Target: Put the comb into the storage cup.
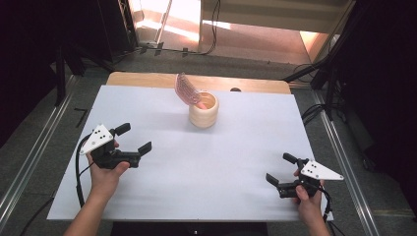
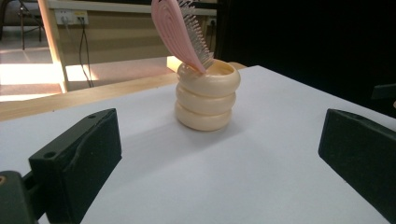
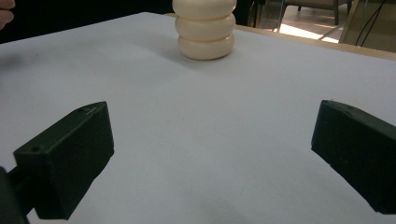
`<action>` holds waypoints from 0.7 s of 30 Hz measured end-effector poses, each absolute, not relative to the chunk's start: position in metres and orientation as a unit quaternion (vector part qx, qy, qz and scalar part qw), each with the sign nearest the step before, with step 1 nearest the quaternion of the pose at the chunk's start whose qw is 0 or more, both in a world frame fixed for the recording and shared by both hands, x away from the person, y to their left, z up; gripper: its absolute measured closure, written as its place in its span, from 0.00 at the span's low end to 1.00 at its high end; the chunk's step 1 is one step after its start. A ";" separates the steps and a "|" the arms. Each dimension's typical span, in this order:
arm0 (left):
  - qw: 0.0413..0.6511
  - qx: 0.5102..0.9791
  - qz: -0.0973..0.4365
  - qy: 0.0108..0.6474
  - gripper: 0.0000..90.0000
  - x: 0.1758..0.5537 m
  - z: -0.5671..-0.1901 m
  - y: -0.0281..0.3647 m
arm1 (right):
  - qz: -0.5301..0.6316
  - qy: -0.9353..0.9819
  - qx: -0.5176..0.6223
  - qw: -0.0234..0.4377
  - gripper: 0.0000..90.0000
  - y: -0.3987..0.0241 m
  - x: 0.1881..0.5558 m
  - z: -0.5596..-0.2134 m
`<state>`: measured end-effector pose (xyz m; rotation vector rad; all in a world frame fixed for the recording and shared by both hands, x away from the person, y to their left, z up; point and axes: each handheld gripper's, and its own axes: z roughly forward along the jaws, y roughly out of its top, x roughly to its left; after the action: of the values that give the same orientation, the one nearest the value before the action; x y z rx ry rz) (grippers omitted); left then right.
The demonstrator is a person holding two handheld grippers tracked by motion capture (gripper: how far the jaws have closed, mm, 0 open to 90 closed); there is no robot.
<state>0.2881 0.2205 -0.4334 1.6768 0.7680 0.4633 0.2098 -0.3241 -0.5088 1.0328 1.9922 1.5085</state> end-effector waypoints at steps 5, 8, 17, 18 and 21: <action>0.577 0.720 0.204 0.326 0.00 0.281 -0.437 0.223 | 0.544 0.719 0.373 0.217 0.00 -0.324 0.210 -0.509; 0.570 0.726 0.211 0.322 0.00 0.277 -0.438 0.226 | 0.545 0.719 0.373 0.218 0.00 -0.324 0.210 -0.509; 0.568 0.725 0.214 0.325 0.00 0.265 -0.444 0.235 | 0.543 0.720 0.374 0.218 0.00 -0.324 0.210 -0.509; 0.566 0.727 0.214 0.325 0.00 0.264 -0.445 0.236 | 0.543 0.720 0.374 0.218 0.00 -0.324 0.210 -0.509; 0.561 0.728 0.219 0.327 0.00 0.261 -0.447 0.240 | 0.543 0.719 0.374 0.219 0.00 -0.324 0.210 -0.509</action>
<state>0.2608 0.2396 -0.4471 1.7156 0.7693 0.5149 0.2096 -0.3241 -0.5086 1.0344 1.9908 1.5031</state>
